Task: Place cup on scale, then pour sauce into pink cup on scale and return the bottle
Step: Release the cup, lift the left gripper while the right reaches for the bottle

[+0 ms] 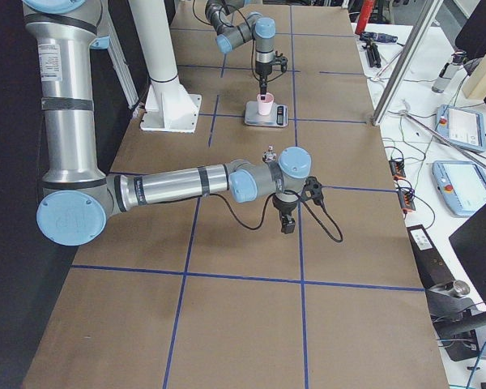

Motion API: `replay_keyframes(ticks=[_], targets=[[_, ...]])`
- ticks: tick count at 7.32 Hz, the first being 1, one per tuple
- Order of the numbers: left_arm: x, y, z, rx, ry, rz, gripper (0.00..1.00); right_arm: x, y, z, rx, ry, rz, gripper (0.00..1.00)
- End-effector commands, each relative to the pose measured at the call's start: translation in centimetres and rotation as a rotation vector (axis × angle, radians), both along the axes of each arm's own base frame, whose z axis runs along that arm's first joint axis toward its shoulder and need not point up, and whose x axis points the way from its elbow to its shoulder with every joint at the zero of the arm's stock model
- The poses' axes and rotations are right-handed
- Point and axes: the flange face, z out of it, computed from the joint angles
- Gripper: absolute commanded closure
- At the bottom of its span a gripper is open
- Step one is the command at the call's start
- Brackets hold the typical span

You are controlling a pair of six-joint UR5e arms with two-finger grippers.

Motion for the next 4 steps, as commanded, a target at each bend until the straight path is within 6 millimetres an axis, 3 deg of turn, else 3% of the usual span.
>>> replay_keyframes(ticks=[1, 2, 3, 4], targets=[[-4.3, 2.2, -2.1, 0.045, 0.079, -0.002, 0.08, -1.0, 0.4, -0.8, 0.005, -0.082, -0.033, 0.0], [-8.7, 3.2, -1.4, 0.073, 0.117, -0.025, 0.08, -1.5, 1.0, -1.3, 0.042, -0.111, -0.049, 0.0], [-12.1, 2.7, -0.8, 0.088, 0.133, -0.06, 0.08, -2.9, 2.1, -1.2, 0.09, -0.129, -0.077, 0.0], [-12.9, 2.2, -0.7, 0.09, 0.135, -0.074, 0.08, -5.0, 3.6, -1.6, 0.13, -0.163, -0.062, 0.0]])
